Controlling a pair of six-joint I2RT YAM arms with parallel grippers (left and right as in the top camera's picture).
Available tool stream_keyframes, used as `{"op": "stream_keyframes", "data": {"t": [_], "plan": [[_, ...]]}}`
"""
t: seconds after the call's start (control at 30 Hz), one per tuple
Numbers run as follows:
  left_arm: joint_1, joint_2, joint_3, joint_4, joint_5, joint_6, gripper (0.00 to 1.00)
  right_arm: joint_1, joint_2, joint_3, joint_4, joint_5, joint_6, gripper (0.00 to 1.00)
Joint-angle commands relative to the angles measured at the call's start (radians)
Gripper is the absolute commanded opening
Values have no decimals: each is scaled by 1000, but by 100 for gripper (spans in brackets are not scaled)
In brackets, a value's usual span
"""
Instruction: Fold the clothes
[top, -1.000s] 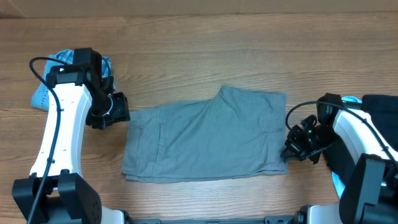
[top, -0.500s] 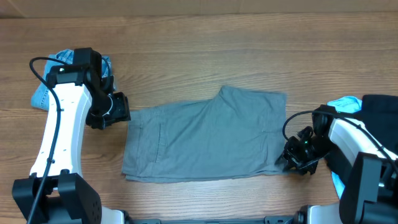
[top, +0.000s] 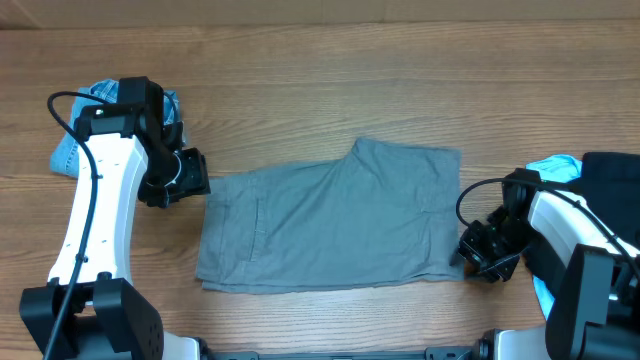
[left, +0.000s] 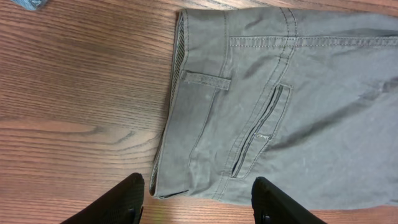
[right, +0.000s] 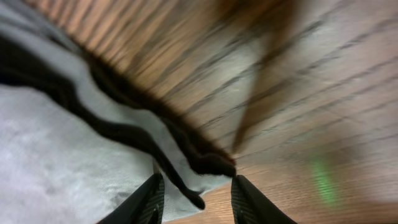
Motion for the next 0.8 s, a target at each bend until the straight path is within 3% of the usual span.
{"op": "stream_keyframes", "data": {"t": [0.0, 0.37, 0.53, 0.67, 0.77], "plan": [[-4, -2, 11, 5, 8, 22, 59, -3, -16, -5, 9, -30, 12, 37], [-4, -2, 11, 24, 8, 22, 61, 4, -16, -11, 14, -141, -47, 25], [-4, -2, 11, 23, 8, 22, 61, 4, -16, -9, 39, -198, -50, 4], [-4, -2, 11, 19, 8, 23, 61, 3, -16, 21, 12, -210, -86, 4], [-4, -2, 11, 18, 8, 23, 61, 3, -16, 61, -20, -183, -103, 17]]}}
